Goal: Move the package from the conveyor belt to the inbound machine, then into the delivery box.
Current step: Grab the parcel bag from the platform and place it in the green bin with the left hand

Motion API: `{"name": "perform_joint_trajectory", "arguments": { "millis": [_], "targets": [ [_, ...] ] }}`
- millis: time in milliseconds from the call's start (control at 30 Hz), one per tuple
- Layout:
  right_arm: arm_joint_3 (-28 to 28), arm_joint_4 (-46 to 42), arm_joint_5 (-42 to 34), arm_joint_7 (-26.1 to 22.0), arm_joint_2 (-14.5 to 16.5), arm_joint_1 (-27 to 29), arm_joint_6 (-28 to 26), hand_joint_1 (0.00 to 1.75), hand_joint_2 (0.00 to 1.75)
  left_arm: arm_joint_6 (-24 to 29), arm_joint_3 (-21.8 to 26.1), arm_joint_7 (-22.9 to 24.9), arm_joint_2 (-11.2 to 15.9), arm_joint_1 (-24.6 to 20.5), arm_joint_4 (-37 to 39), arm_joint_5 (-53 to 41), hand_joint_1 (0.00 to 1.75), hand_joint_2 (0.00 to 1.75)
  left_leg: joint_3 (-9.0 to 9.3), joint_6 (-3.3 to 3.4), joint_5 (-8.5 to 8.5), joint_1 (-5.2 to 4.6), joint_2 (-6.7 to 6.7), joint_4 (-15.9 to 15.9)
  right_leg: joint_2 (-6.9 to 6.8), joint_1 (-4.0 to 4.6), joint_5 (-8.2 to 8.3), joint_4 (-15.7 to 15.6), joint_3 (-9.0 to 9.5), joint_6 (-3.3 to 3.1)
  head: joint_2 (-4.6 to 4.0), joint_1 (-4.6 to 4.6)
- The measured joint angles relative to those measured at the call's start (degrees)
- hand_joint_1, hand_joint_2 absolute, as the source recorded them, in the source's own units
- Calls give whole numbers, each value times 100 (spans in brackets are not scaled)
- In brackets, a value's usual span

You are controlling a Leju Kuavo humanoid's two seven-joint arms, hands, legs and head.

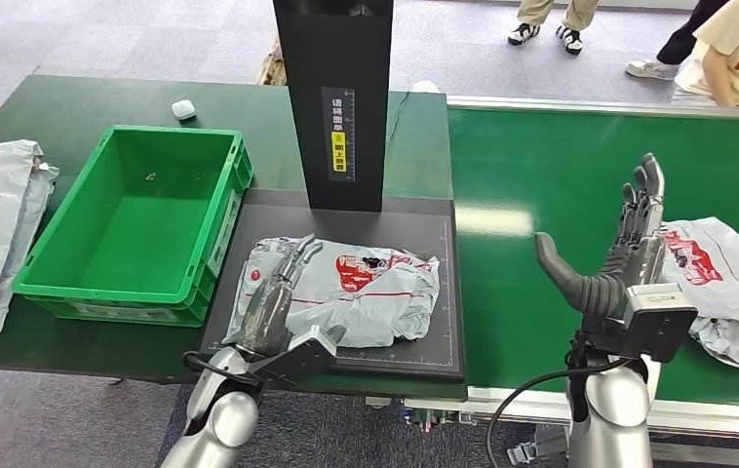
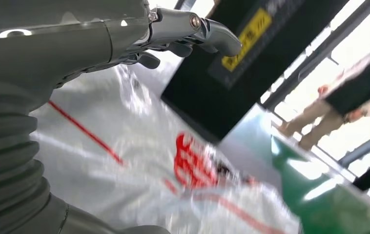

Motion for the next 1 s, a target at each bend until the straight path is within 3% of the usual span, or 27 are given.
{"name": "perform_joint_trajectory", "arguments": {
  "millis": [133,333,1000],
  "targets": [
    [-193,70,283,131,131,1,-45,0,175,-356,-182,268,-55,-163,478,-303,0,175,0,0,1,0,0,0,1,0,0,1,1,0,0,1],
    [-331,163,339,155,225,3,-45,0,175,-408,-279,334,-104,-329,987,-379,0,175,-1,0,0,0,1,0,0,-1,-1,1,0,0,0,1],
    [-394,211,403,236,281,4,-38,0,175,-537,-337,454,-125,-443,1328,-380,0,175,-1,0,0,0,1,0,0,0,-1,1,1,-1,0,0]
  ]
}}
